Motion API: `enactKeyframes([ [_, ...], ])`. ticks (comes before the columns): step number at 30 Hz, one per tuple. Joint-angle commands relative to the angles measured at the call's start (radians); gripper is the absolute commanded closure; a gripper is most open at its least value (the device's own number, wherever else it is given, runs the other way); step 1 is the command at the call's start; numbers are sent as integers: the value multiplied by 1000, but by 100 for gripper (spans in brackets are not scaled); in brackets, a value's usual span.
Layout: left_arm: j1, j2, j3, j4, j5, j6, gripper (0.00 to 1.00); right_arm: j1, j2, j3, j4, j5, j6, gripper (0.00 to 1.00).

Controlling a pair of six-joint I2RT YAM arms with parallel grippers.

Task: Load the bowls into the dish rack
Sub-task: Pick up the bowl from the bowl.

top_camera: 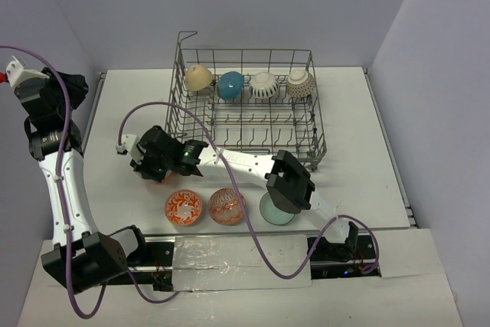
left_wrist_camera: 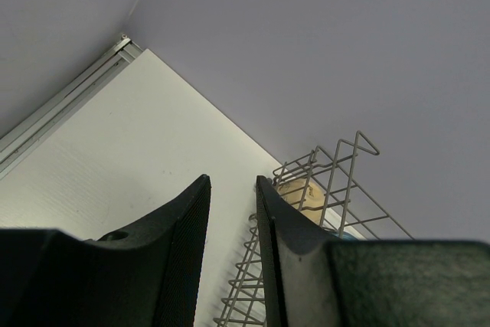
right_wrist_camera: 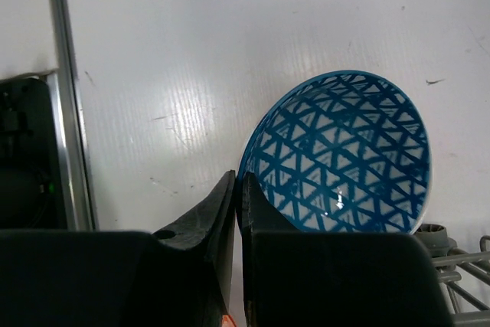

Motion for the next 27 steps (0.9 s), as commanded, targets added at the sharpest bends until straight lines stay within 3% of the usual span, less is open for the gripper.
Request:
enactKeyframes([
  [1,7,-21,0,50,0,-12,64,-7,-125,-3,120,-41,8,100],
  [27,8,-19,0,39,-23,-4,64,-4,-231,-31,192,-73,51,100],
])
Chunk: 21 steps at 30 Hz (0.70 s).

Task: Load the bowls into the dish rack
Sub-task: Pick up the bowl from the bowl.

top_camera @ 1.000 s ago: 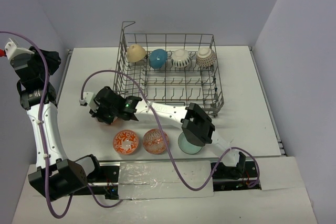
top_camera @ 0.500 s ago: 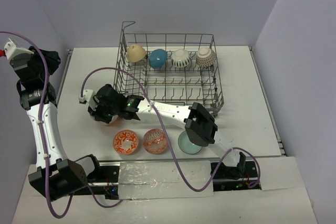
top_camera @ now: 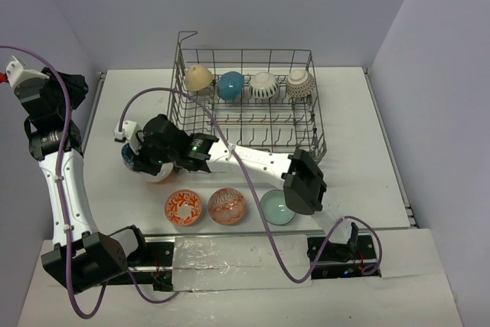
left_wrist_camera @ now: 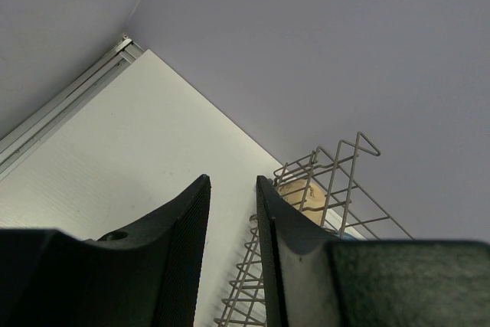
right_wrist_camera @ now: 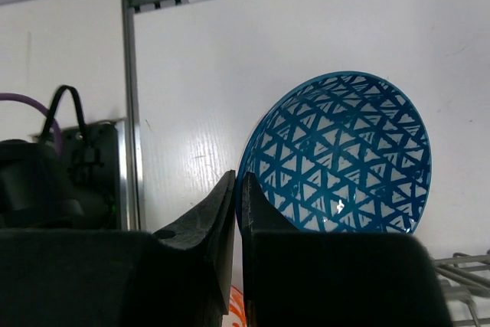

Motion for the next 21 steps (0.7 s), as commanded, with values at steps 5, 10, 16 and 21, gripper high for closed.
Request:
enactKeyframes([
  [5,7,-22,-6,42,-23,-15,64,-2,-175,-54,138,-17,12,100],
  [10,8,-21,-6,43,-23,-15,64,-2,-224,-95,162,-22,20,100],
  [16,8,-16,-7,45,-29,-11,64,-2,-285,-138,176,-10,15,100],
  [21,8,-15,-7,43,-29,-12,64,-2,-344,-155,170,10,-3,100],
])
